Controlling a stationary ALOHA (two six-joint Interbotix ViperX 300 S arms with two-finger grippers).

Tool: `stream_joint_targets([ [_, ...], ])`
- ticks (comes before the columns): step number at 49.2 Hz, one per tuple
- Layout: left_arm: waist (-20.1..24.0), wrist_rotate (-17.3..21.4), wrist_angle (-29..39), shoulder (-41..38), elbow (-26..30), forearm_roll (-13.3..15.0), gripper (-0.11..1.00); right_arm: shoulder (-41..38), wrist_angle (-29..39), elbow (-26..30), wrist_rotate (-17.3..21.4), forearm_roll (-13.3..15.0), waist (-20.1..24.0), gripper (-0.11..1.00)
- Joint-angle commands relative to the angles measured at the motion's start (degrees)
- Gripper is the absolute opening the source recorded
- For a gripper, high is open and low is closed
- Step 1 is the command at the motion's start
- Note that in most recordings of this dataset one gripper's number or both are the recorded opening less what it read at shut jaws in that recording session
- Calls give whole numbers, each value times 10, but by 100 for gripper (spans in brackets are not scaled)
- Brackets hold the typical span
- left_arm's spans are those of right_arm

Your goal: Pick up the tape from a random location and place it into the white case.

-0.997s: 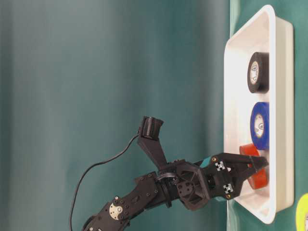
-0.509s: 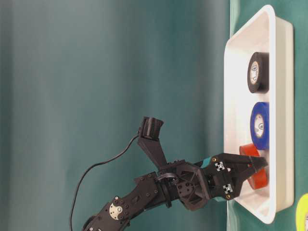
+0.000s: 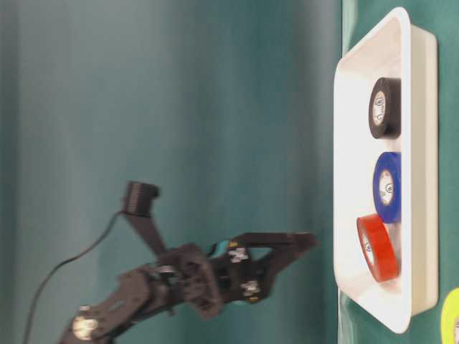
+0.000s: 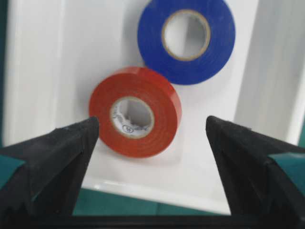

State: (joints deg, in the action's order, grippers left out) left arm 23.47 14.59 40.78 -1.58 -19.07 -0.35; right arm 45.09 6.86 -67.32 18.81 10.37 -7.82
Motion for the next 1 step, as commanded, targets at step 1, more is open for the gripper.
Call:
stream_joint_targets([
  [1, 1, 1, 22, 28, 29, 0, 99, -1, -2, 15, -1, 0, -1, 89],
])
